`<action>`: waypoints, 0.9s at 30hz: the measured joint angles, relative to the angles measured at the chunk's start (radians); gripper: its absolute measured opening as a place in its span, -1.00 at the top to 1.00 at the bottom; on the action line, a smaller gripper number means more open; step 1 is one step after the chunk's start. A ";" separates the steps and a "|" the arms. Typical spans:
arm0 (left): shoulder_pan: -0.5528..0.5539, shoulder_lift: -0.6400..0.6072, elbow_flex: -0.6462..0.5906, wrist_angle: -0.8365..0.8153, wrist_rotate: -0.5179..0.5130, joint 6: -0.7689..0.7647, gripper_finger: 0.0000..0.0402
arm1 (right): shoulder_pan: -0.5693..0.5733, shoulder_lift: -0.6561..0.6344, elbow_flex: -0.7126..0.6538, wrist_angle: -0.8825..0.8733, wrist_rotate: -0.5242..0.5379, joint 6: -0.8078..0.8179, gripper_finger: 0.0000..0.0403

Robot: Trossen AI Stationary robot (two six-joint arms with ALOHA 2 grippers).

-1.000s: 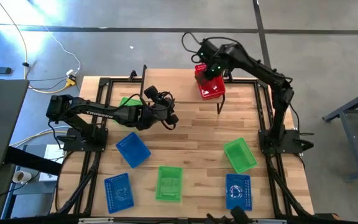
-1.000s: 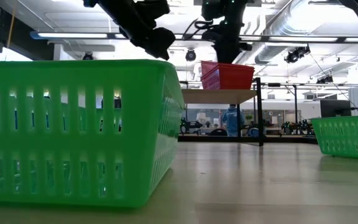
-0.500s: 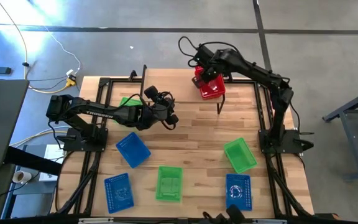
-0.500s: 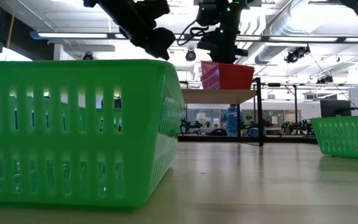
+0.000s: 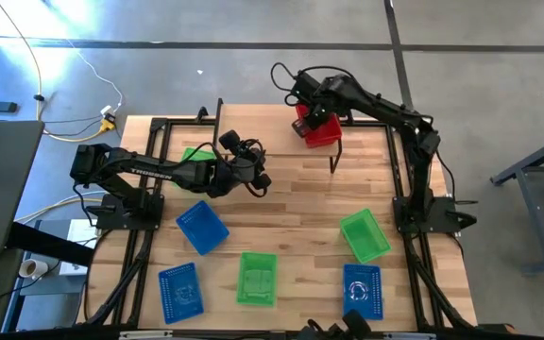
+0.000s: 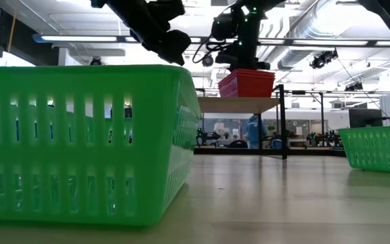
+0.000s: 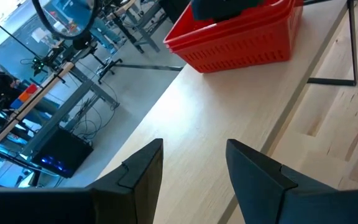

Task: Stack baskets on shelf by color
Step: Stack the red basket on top of the stacked red baskets on the shelf

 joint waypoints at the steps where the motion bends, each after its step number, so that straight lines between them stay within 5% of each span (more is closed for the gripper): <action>1: 0.000 0.000 0.000 0.000 0.000 0.000 0.17 | 0.000 -0.006 0.000 0.000 0.004 0.000 0.58; 12: 0.000 0.000 0.000 0.000 0.000 -0.002 0.17 | 0.003 -0.103 0.000 0.003 0.040 0.001 0.58; 17: 0.000 0.000 0.000 0.000 0.000 -0.002 0.17 | 0.013 -0.168 0.001 -0.012 0.143 0.002 0.58; 27: 0.000 0.000 0.000 0.002 0.000 -0.002 0.17 | 0.003 -0.182 0.002 -0.239 0.210 0.107 0.58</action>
